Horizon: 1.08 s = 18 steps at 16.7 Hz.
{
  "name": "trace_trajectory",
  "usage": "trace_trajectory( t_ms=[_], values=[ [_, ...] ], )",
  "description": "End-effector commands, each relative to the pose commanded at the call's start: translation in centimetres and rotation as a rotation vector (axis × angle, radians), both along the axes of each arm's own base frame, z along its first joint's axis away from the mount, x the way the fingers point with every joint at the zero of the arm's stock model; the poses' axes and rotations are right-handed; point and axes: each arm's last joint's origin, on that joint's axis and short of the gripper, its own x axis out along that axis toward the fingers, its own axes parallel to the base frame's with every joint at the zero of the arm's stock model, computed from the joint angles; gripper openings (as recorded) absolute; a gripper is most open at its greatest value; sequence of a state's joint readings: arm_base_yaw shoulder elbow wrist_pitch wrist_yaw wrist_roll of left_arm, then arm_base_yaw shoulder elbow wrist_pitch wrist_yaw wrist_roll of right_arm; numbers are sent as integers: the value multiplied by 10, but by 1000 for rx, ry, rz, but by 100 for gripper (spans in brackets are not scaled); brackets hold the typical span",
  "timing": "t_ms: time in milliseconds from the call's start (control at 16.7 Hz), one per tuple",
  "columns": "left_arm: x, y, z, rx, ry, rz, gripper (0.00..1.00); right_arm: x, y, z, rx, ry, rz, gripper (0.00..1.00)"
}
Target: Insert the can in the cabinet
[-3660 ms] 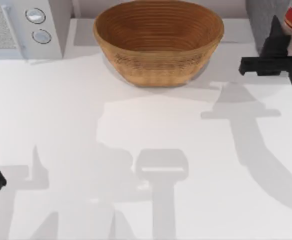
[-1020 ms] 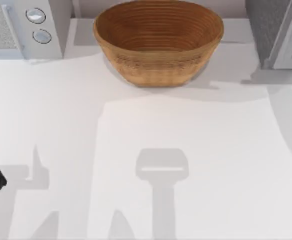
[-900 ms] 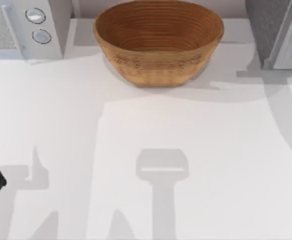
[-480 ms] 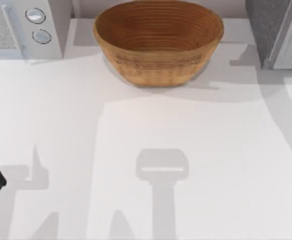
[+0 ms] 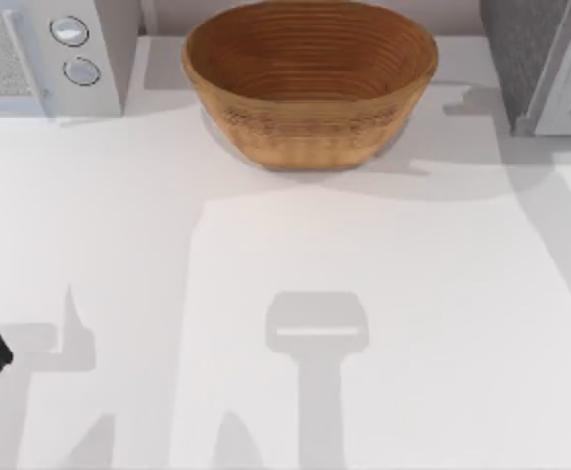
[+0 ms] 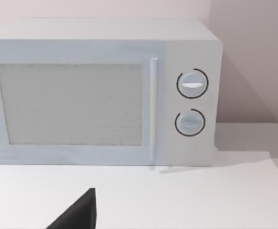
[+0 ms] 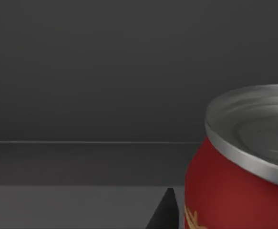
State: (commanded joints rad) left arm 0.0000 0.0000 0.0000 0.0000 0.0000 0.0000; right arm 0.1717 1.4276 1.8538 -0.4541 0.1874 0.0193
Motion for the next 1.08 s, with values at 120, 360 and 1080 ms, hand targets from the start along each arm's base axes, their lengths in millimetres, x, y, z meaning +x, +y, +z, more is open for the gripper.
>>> trace_trajectory(
  t_ms=[120, 360, 1080],
  values=[
    [0, 0, 0, 0, 0, 0, 100, 20, 2, 7, -1, 6, 0, 0],
    [0, 0, 0, 0, 0, 0, 100, 63, 2, 22, 2, -8, -1, 0],
    [0, 0, 0, 0, 0, 0, 100, 125, -4, 15, 4, -24, 1, 0]
  ],
)
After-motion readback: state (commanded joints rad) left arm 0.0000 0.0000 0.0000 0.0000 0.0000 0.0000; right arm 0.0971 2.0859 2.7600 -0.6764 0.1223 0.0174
